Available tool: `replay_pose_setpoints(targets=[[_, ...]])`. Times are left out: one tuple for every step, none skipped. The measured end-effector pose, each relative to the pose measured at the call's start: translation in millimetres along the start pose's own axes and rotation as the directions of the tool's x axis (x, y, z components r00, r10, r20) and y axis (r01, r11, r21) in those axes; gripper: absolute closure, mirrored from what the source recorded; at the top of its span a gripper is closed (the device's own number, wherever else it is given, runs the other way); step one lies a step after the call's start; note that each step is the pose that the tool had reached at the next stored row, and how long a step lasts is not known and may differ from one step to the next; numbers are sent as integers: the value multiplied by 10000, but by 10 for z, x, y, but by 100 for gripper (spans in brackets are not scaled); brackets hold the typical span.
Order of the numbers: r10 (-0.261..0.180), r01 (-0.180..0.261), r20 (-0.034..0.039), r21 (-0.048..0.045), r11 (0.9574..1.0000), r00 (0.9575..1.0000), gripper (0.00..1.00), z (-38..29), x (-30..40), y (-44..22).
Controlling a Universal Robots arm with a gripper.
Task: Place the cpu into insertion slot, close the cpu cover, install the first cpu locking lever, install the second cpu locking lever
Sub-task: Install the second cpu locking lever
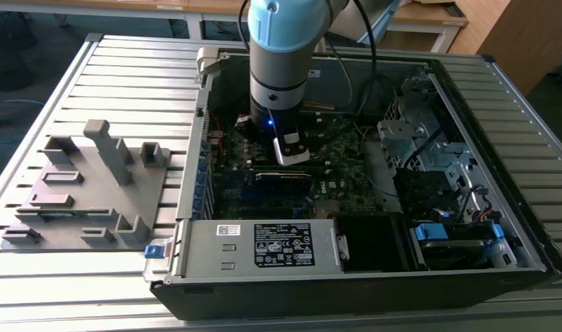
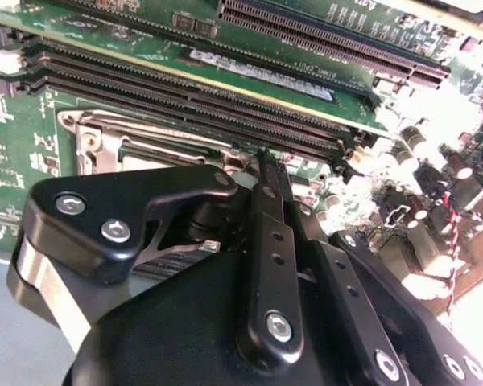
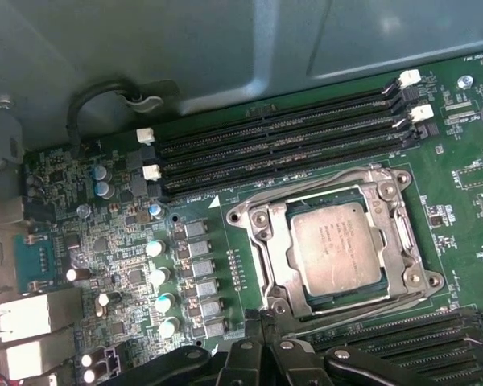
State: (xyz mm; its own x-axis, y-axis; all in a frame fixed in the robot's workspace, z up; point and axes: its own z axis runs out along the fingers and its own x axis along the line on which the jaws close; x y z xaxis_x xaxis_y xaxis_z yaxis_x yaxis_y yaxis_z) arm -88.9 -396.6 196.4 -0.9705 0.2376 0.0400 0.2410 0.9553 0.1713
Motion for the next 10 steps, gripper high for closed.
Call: replay_pose_setpoints(targets=[[1, -1, -1, 5, 10000, 10000, 90, -20, 1, 3], [1, -1, -2, 7, 10000, 10000, 90, -41, 2, 6], [1, -1, -2, 5, 10000, 10000, 90, -63, 3, 10], [1, -1, -2, 7, 10000, 10000, 90, -87, 4, 14], [1, -1, -2, 8, 10000, 10000, 90, -112, 5, 18], [1, -1, -2, 6, 10000, 10000, 90, -136, 6, 23], [1, -1, -2, 6, 10000, 10000, 90, -164, 7, 28], [1, -1, -2, 7, 10000, 10000, 90, -192, 8, 32], [1, -1, -2, 7, 10000, 10000, 90, -212, 9, 36], [1, -1, -2, 6, 10000, 10000, 90, -233, 10, 39]])
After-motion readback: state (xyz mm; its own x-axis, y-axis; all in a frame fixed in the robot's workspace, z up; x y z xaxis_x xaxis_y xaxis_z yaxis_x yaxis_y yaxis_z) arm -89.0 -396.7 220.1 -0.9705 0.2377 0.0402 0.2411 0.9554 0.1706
